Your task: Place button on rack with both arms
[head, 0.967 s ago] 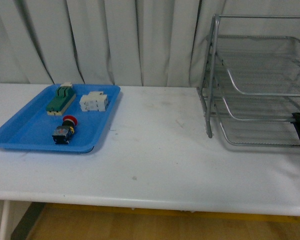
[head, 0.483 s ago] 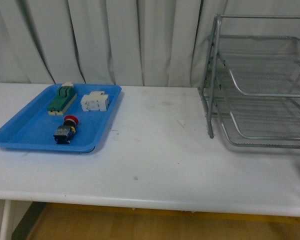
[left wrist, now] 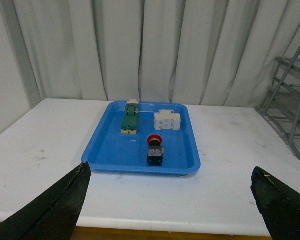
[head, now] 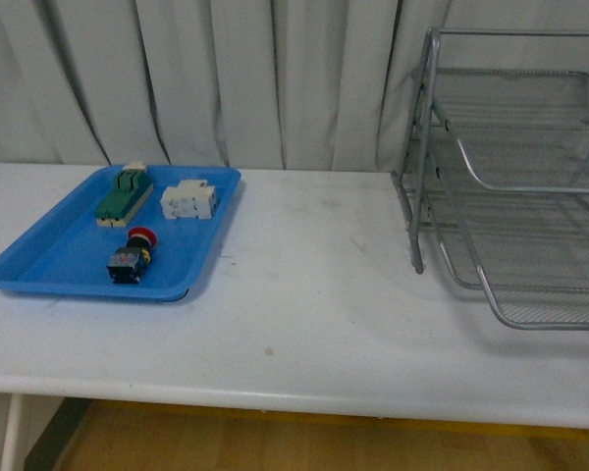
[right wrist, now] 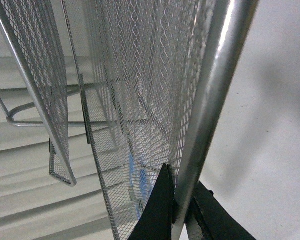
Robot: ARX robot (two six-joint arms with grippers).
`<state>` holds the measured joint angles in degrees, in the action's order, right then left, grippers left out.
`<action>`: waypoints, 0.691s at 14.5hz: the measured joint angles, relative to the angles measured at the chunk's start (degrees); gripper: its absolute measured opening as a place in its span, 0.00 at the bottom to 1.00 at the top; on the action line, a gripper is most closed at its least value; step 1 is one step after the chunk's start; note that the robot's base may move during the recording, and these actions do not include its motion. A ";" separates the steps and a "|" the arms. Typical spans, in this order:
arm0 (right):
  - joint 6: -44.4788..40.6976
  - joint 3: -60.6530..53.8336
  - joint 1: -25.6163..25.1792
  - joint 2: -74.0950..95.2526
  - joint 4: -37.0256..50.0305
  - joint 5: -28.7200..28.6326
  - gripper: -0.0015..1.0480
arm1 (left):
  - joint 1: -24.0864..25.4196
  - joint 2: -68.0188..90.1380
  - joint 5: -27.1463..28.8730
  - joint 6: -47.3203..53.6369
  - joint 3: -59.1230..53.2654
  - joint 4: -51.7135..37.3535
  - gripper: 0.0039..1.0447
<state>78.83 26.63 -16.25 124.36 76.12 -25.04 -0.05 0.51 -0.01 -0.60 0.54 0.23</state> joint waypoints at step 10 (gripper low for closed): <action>-4.98 -4.76 -3.23 -2.97 -2.36 1.29 0.92 | 0.00 0.00 0.02 0.00 0.00 0.00 0.94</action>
<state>73.84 21.87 -19.49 121.38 73.76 -23.75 -0.05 0.51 0.01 -0.60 0.54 0.23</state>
